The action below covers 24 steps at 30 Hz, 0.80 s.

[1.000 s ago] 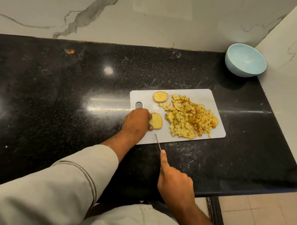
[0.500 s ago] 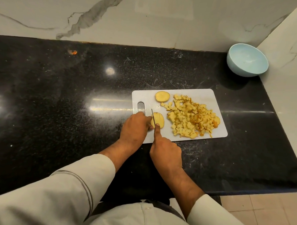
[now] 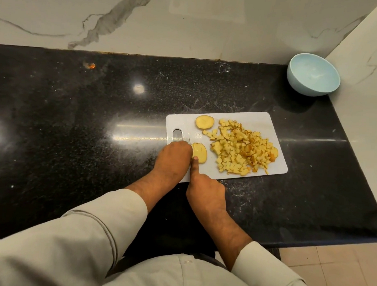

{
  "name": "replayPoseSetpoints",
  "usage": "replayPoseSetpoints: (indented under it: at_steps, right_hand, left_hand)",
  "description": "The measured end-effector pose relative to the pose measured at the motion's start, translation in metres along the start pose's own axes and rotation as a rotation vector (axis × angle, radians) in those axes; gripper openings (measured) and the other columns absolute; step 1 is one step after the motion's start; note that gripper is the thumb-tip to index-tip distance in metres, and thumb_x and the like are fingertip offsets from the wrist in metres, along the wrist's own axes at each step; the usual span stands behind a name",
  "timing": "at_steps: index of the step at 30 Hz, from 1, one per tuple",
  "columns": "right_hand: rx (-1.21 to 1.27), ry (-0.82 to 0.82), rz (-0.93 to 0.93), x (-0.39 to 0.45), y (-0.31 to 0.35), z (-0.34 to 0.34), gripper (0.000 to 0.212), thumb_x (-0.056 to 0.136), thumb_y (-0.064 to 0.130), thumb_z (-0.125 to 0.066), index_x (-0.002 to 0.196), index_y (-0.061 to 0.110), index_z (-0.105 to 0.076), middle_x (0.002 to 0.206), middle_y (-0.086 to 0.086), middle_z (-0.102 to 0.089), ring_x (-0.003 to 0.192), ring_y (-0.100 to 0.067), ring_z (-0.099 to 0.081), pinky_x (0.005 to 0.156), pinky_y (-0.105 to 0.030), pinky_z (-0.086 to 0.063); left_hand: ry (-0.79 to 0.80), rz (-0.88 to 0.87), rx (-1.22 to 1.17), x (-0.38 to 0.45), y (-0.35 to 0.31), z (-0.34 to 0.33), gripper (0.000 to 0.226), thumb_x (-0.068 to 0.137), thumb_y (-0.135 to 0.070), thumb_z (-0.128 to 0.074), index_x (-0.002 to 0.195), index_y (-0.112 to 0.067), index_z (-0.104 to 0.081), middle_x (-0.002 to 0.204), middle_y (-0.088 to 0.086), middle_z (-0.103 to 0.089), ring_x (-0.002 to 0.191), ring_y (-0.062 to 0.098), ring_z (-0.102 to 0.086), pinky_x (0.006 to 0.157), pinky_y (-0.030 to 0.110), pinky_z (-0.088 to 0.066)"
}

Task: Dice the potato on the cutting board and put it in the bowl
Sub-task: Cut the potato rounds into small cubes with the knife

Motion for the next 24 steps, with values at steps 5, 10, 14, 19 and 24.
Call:
replayPoseSetpoints:
  at_steps: [5,10,14,19,24]
  right_hand:
    - [-0.015,0.034,0.006,-0.015,-0.006,-0.003,0.075,0.093,0.017,-0.036,0.152,0.024,0.01,0.087,-0.006,-0.061,0.079,-0.029,-0.063,0.059,-0.035,-0.034]
    - [-0.049,0.05,0.028,-0.053,-0.017,-0.012,0.071,0.096,0.02,-0.035,0.152,0.024,0.009,0.088,-0.003,-0.06,0.075,-0.025,-0.063,0.058,-0.034,-0.035]
    - [0.022,0.019,-0.001,-0.068,-0.026,-0.006,0.066,0.098,0.026,-0.03,0.152,0.029,0.007,0.084,0.003,-0.055,0.077,-0.022,-0.063,0.061,-0.033,-0.037]
    - [0.095,-0.056,-0.012,-0.078,-0.045,0.003,0.062,0.1,0.033,-0.029,0.152,0.034,0.007,0.073,0.008,-0.047,0.065,-0.015,-0.059,0.059,-0.031,-0.044]
    - [0.137,-0.071,-0.089,-0.081,-0.073,0.006,0.059,0.102,0.036,-0.029,0.152,0.037,0.003,0.071,0.008,-0.049,0.066,-0.013,-0.058,0.066,-0.032,-0.05]
  left_hand:
    - [0.015,0.013,0.038,0.003,-0.003,0.002,0.009,0.087,-0.01,-0.059,0.083,-0.01,-0.066,0.085,0.008,-0.065,0.08,0.028,-0.065,0.061,0.032,-0.044]
    - [0.034,0.026,0.054,0.006,-0.001,-0.002,0.007,0.086,-0.01,-0.062,0.084,-0.008,-0.068,0.085,0.009,-0.065,0.08,0.03,-0.066,0.064,0.033,-0.047]
    - [0.065,0.048,0.019,0.006,0.004,-0.005,0.015,0.087,-0.023,-0.065,0.084,-0.008,-0.067,0.085,0.01,-0.064,0.08,0.029,-0.063,0.065,0.033,-0.044]
    - [0.059,-0.088,0.079,0.01,0.006,-0.001,0.028,0.085,-0.035,-0.067,0.104,-0.014,-0.068,0.097,0.007,-0.059,0.091,0.026,-0.058,0.072,0.035,-0.044]
    - [0.121,-0.613,0.396,0.026,-0.017,0.002,0.062,0.086,-0.039,-0.063,0.143,-0.027,-0.04,0.142,0.005,-0.037,0.117,0.025,-0.044,0.085,0.036,-0.042]
Point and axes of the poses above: each hand's wrist, its own x-axis towards the middle knuckle, its own z-axis out of the back of the hand, y = z × x, the point moved 7 cm from there along x, towards the middle knuckle
